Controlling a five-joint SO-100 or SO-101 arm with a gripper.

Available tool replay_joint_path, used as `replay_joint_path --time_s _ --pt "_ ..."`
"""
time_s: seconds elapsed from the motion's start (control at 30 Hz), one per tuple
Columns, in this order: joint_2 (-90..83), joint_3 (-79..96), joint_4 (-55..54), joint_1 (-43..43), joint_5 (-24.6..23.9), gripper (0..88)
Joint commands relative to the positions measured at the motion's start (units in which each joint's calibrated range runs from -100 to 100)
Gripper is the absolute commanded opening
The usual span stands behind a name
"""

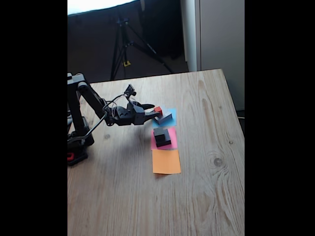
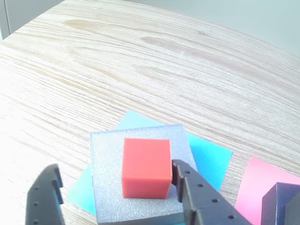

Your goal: Tower of hanoi

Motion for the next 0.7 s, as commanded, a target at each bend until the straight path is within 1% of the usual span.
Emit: replay_joint_path --time_s 0.0,0.13,0.23,0.33,0.37,0.43,0.53,0.57,0.63,0.67 --pt "-3.9 -1.6 -1.2 0.0 -1.8 32.3" --pt "-9.0 -1.5 3.0 0.4 -1.9 31.8" --pt "-16.0 -1.4 11.1 1.4 -2.1 30.5" --pt "-25.3 -0.4 21.1 2.5 0.2 27.5" --pt "-28.6 -0.2 25.4 2.8 1.2 25.7" --pt "-35.7 -0.5 34.1 3.4 1.4 17.9" --pt "-44.7 -2.2 47.7 4.3 1.7 8.9" --pt "-47.0 -2.7 51.1 4.6 1.7 7.7" --pt "-52.0 -3.5 57.9 5.2 1.7 1.9" --pt "-54.0 -4.6 61.7 5.5 1.7 0.4"
